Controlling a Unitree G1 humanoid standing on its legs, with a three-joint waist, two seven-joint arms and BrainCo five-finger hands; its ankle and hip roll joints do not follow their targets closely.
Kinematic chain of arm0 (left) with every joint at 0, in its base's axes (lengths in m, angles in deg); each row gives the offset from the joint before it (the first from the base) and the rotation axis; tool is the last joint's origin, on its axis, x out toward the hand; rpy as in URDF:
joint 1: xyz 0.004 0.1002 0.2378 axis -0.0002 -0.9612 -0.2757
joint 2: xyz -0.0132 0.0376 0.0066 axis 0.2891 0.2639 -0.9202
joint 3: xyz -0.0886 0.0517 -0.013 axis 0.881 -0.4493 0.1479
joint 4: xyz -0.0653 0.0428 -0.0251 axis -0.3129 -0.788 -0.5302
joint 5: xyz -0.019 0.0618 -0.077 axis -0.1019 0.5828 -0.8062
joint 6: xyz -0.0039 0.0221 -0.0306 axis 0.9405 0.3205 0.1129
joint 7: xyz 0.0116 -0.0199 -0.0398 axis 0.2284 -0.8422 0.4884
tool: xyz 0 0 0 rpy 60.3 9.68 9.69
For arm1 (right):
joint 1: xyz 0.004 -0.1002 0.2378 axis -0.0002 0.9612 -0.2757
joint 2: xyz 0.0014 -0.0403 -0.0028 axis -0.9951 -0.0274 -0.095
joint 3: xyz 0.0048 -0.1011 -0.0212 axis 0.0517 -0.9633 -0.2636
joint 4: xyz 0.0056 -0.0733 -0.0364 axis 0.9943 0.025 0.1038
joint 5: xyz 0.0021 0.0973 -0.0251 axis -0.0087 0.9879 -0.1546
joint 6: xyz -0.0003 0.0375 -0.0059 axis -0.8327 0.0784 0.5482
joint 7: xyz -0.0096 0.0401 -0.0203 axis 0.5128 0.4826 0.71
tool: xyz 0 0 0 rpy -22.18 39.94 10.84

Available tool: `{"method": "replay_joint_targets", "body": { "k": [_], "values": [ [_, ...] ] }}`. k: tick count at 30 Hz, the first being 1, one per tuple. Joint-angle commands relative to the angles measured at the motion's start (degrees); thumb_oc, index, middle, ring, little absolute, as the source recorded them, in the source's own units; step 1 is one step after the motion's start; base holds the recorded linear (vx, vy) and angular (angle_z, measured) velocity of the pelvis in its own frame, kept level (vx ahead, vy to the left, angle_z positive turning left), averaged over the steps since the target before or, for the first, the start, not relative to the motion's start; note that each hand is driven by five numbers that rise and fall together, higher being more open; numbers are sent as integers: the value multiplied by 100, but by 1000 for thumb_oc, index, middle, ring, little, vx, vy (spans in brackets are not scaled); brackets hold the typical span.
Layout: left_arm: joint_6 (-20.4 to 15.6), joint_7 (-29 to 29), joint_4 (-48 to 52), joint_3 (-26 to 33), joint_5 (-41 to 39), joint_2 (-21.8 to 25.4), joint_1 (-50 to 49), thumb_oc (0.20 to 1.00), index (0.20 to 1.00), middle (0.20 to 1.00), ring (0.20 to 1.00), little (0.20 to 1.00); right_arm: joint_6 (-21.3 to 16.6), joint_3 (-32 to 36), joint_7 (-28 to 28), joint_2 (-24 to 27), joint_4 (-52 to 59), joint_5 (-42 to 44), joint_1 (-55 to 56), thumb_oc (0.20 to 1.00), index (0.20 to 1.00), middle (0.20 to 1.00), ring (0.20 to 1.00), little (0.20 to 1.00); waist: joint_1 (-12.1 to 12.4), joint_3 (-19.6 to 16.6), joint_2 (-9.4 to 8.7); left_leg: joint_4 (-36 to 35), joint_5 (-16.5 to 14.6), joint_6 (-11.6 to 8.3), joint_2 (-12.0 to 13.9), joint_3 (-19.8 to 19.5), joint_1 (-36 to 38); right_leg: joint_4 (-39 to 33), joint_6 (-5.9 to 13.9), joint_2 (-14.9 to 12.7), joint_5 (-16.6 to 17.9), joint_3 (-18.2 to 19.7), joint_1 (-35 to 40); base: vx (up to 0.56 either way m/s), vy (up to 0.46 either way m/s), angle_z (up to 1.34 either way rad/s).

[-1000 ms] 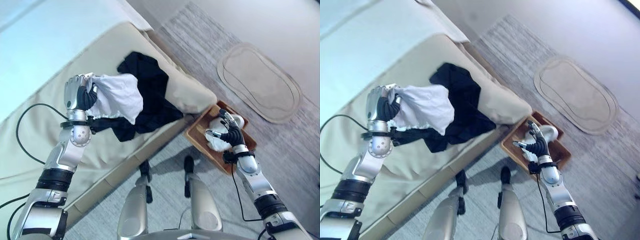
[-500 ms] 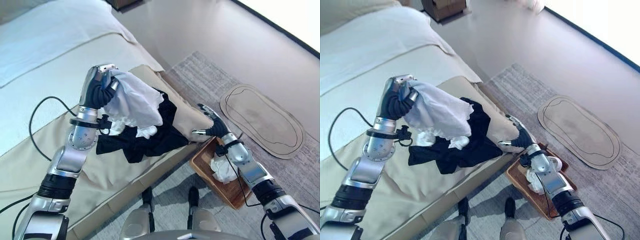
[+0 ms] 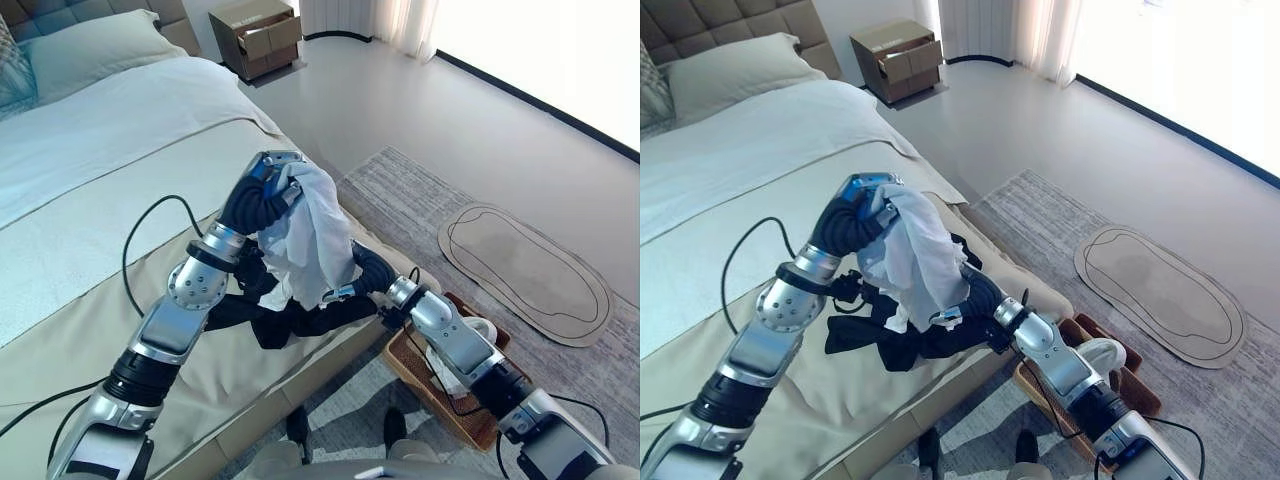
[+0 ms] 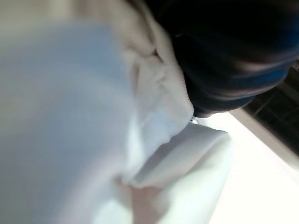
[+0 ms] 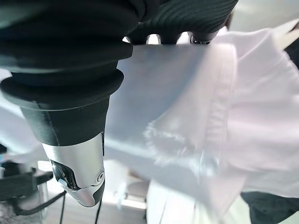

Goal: Pick up clothes into the bucket

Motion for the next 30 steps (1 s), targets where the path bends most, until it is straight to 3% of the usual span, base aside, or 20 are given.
{"method": "replay_joint_targets", "body": {
  "k": [1,16,17,25,30],
  "values": [
    [-299,-79,288,-59,-514,-187,142,200,200,200,200,200,-165,-91,-179,-349,106,-7,-186,1000,1000,1000,1000,1000,153,-426,-180,148,-374,47,-52,-221,71,138,117,-158,155,-250,-142,0,0,0],
    [-103,209,486,-500,-1025,-763,288,200,200,200,200,200,-64,-320,-926,-1029,-177,-16,-488,1000,1000,1000,1000,1000,149,-433,-173,202,-354,99,-77,-246,14,178,87,-176,182,-265,-166,1,0,0],
    [-98,222,514,-548,-1073,-783,326,200,200,200,200,200,-60,-373,-926,-1044,-196,-30,-538,200,200,200,200,200,158,-424,-173,222,-362,102,-84,-258,9,192,86,-181,175,-271,-164,0,0,0],
    [-112,245,475,-439,-1098,-753,294,200,200,200,200,200,-12,-319,-927,-867,-323,-168,-410,200,200,200,200,200,156,-457,-185,239,-393,110,-93,-280,46,205,76,-176,146,-280,-115,0,0,0],
    [-174,235,521,-139,-1347,-781,62,200,200,200,200,200,-41,233,-1106,-593,-403,-138,200,200,200,200,200,200,113,-471,-197,241,-414,117,-92,-282,88,201,84,-176,145,-266,-84,9,-2,0]
  ]
}}
